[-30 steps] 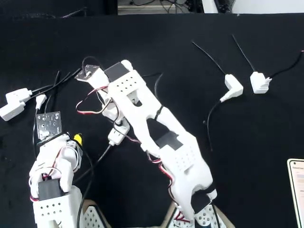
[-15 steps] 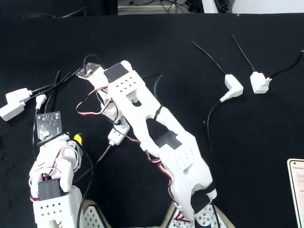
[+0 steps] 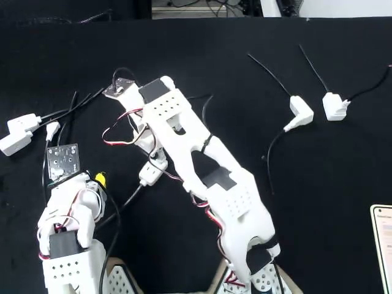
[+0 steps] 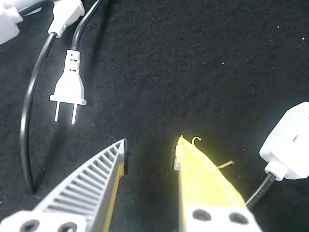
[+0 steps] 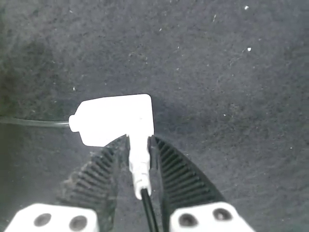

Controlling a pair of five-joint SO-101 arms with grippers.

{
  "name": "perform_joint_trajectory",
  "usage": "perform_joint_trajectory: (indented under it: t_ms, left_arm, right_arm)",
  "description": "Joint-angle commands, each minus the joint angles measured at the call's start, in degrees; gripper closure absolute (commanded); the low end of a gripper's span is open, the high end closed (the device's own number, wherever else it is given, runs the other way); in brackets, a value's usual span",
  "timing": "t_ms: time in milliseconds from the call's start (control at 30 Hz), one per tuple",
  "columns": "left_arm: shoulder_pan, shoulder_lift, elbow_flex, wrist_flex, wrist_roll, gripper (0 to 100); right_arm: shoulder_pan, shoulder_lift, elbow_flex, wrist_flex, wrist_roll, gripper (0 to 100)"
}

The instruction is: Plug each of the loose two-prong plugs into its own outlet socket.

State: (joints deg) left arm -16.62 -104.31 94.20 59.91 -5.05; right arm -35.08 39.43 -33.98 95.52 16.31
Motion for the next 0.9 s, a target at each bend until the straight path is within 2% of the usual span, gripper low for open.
perform_joint_trajectory:
  t_ms: [0, 167, 533, 867]
  left_arm:
    - [-0.48, -0.35, -1.45, 0.00, -0.44, 82]
    - [-0.48, -0.35, -1.45, 0.00, -0.44, 82]
    - [-0.48, -0.35, -1.45, 0.09, -0.44, 82]
    - [-0.48, -0.35, -1.45, -0.09, -0.53, 82]
  right_arm:
    - [-0.35, -0.40, 0.04, -0.97, -1.41, 98.8]
    - [-2.11, -0.57, 0.40, -0.88, -6.51, 98.8]
    - [-2.11, -1.45, 3.12, -0.79, -5.10, 98.8]
    - [-1.76, -12.79, 19.82, -10.02, -3.52, 98.8]
